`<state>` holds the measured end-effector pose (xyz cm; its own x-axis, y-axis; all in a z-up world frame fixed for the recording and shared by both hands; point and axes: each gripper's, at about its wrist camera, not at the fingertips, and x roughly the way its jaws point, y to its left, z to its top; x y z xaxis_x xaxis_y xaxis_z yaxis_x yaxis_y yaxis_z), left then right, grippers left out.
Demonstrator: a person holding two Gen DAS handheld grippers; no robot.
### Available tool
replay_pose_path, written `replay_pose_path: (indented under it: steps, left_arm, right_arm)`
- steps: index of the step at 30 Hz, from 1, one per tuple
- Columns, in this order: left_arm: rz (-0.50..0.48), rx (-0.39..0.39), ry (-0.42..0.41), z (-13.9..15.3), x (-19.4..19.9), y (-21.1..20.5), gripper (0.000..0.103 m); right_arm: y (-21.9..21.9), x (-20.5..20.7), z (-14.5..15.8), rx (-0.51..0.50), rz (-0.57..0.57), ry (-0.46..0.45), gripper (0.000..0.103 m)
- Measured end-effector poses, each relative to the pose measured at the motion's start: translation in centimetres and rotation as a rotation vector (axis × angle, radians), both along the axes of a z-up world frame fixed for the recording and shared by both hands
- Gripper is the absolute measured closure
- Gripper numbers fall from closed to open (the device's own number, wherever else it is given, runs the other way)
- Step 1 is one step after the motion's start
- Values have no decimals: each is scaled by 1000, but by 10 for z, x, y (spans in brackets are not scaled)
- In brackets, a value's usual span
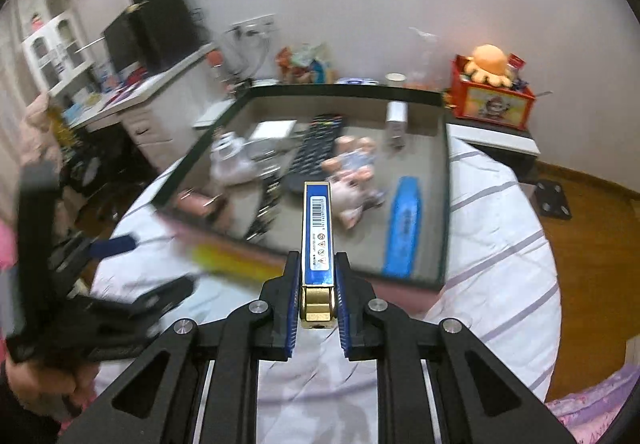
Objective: Organize rigid objects
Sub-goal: 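Lower the battery pack into the box beside the blue case, release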
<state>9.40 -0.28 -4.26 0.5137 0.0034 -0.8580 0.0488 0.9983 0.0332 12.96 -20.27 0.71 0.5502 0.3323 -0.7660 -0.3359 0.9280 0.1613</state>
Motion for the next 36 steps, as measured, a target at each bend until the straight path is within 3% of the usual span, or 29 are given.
replay_pose_path:
  steps: [10,19,22,24,26,29,32,36]
  left_arm:
    - [7,-8,17,-7,15,2,8]
    - [8,-5,26,-12,19,0,8]
    - [10,0,30,-13,20,-1,8]
    - [14,0,33,-14,22,-1,8]
    - [16,2,32,-14,23,-3,8]
    - [10,8,31,-14,22,-7,8]
    - [1,10,35,-15,20,-14,8]
    - [-11,13,48,-19,16,-26,8]
  right_arm:
    - [-8,58,-31,-6,-151,73,87]
    - [4,67,-42,-154,-177,56,86]
    - [8,63,-42,-171,-174,44,70]
    - [9,60,-39,-176,-167,26,41]
    - [11,55,-33,-152,-149,-1,23]
    - [8,43,-21,-131,-159,-51,22]
    - [-6,26,-8,-50,-168,-65,21]
    - [-22,3,1,-19,-177,-77,21]
